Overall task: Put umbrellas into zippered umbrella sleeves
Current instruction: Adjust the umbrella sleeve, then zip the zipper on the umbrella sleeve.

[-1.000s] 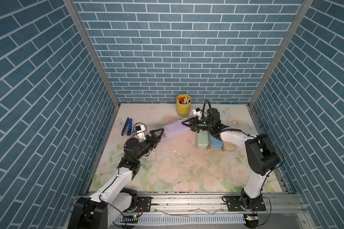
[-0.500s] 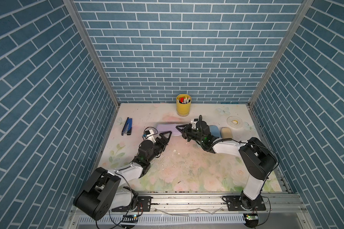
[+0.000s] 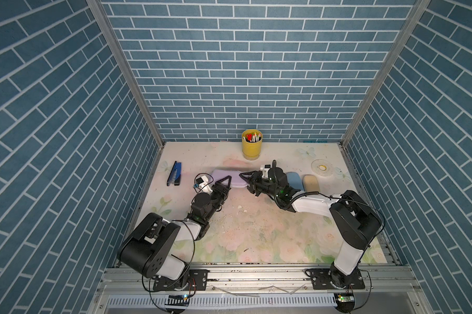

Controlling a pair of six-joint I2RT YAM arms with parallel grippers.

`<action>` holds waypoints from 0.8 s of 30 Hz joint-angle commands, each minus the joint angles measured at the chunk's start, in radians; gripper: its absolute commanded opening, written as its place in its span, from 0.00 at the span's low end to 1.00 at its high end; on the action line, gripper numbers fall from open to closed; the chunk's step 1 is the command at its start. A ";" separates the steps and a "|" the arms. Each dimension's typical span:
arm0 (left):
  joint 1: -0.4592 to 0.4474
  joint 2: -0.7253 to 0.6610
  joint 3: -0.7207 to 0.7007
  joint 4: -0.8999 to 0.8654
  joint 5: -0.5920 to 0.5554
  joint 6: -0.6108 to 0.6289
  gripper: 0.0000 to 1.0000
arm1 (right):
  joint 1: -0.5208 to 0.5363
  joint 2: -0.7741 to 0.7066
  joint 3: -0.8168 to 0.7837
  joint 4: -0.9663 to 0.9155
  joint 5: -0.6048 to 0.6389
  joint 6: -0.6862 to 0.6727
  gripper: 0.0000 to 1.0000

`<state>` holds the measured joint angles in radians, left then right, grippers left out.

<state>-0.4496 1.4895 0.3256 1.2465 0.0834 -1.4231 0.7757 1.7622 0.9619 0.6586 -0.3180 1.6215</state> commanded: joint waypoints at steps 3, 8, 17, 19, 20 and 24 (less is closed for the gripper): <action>0.044 -0.008 -0.027 0.090 -0.024 -0.024 0.32 | -0.067 -0.124 -0.080 -0.037 -0.098 -0.112 0.50; 0.047 -0.082 -0.018 0.005 -0.015 -0.019 0.32 | -0.018 -0.312 -0.064 -0.482 0.158 -0.736 0.38; 0.047 -0.150 0.009 -0.088 0.019 -0.017 0.32 | 0.149 -0.248 0.083 -0.672 0.350 -1.193 0.41; 0.048 -0.156 0.010 -0.098 0.022 -0.017 0.32 | 0.174 -0.222 0.114 -0.673 0.351 -1.226 0.41; 0.047 -0.159 0.011 -0.106 0.025 -0.016 0.32 | 0.182 -0.209 0.128 -0.678 0.353 -1.236 0.41; 0.045 -0.160 0.013 -0.112 0.034 -0.018 0.32 | 0.193 -0.166 0.153 -0.670 0.339 -1.244 0.39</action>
<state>-0.4053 1.3548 0.3046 1.0882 0.0990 -1.4479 0.9585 1.5734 1.0821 0.0185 0.0006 0.4644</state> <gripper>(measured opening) 0.322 0.395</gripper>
